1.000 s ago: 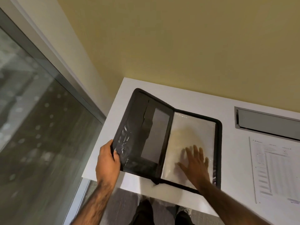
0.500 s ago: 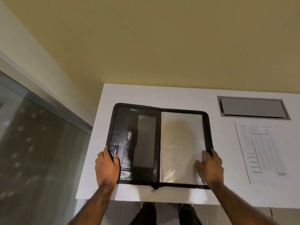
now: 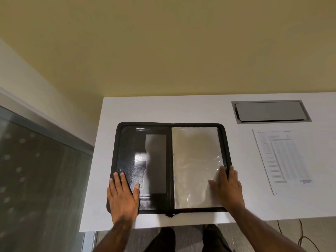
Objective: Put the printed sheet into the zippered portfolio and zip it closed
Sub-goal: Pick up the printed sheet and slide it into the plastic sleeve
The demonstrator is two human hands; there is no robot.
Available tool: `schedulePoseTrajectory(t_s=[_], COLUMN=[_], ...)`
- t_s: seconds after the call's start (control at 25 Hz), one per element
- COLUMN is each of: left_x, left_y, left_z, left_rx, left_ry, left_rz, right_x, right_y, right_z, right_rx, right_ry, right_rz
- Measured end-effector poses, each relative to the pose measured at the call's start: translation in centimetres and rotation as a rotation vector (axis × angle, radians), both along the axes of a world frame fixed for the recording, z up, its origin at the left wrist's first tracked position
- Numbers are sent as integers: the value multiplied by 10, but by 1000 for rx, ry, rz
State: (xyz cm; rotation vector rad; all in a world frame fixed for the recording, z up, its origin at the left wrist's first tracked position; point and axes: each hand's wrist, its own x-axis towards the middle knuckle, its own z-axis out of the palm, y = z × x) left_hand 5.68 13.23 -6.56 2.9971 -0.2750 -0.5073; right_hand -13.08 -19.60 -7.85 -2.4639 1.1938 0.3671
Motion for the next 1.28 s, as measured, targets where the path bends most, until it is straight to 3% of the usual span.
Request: schedulePoseTrajectory(t_s=[0.16,0.32,0.44,0.64,0.8,1.04,1.28], left_x=[-7,-13,-26,-100,-150,-189,-195], left_y=[-9,-34,-90,-245,-380,-471,-484], left_z=[-8,-1,10,22,16,-1,-10], left_rx=[-1,-44,-85,-162,-204,-73,-1], left_ry=[19,-80,-114,-46,106,228,287], left_rz=[-5,39,-107,-571,-792,-879,-859], right_x=[-1,-10,-25,-71,-103,-104,-87], right_y=[1,-5,-29,-134,-268,-410,-453], right_z=[-1,3,5,24,42,48,33], right_rx=[30,67,114,56,-1,142,174], right_ry=[48,12,-69,-182,-126,20,60], right_rz=[23,60,121,169,179,96,213])
